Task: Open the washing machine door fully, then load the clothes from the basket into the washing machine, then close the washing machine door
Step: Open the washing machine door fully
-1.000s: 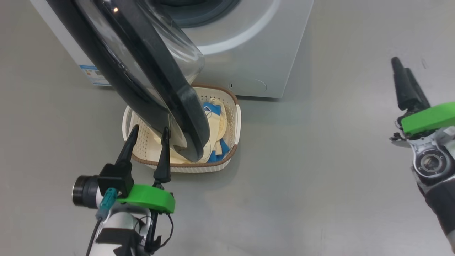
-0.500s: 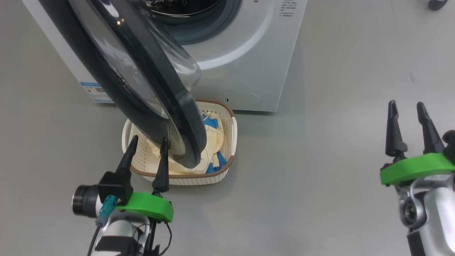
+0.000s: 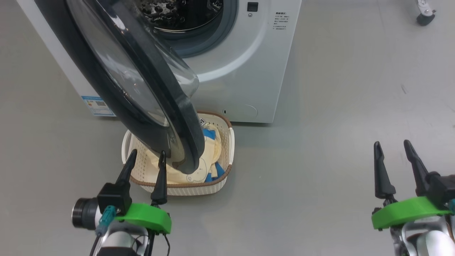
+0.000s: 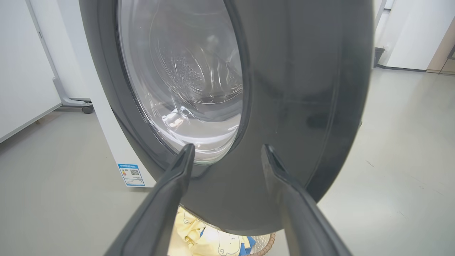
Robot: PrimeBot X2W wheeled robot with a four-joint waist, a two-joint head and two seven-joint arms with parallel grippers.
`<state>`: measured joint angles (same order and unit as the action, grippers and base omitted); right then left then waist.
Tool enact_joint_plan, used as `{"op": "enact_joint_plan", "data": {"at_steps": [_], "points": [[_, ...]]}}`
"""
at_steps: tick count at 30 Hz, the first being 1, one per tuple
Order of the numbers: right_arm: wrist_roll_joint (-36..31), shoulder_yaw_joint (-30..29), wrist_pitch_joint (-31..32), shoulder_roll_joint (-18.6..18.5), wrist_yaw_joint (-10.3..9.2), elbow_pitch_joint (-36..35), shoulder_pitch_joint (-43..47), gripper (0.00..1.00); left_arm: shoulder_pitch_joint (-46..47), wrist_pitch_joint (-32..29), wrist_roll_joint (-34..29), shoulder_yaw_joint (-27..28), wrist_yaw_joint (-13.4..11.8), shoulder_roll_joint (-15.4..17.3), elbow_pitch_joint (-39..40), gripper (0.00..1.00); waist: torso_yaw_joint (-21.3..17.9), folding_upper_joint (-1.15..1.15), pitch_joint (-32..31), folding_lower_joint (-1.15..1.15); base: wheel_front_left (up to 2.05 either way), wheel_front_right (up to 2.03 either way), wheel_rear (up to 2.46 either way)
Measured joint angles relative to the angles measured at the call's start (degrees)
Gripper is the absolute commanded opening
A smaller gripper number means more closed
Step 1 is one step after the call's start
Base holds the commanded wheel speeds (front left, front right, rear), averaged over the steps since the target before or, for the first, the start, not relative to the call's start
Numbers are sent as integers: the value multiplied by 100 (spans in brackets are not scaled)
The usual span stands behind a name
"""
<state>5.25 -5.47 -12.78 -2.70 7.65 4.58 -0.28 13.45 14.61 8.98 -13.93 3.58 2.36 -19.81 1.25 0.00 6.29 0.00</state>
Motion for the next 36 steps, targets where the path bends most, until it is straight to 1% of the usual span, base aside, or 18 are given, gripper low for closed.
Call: {"op": "enact_joint_plan", "data": {"at_steps": [9, 32, 33, 34, 36], "points": [[126, 51, 107, 31, 0, -321, 493, 100, -3, 0, 0, 41, 42, 5, -24, 100, -47, 0, -57, 0, 0, 0, 0], [181, 83, 171, 36, 0, -436, 578, 100, -2, 0, 1, 96, 41, 7, -102, 100, -112, 0, -28, 1, 0, 0, 0], [183, 83, 171, 37, 0, -427, 578, 100, -2, 0, 1, 97, 41, 7, -107, 94, -114, 0, -29, 1, 0, 0, 0], [193, 83, 171, 37, 0, -420, 578, 100, -2, 0, 2, 98, 42, 7, -120, 83, -117, 0, -29, 1, 0, 0, 0], [226, 85, 171, 37, 0, -416, 578, 100, -1, 0, 2, 100, 42, 7, -138, 42, -122, 0, -25, 1, 0, 0, 0]]}}
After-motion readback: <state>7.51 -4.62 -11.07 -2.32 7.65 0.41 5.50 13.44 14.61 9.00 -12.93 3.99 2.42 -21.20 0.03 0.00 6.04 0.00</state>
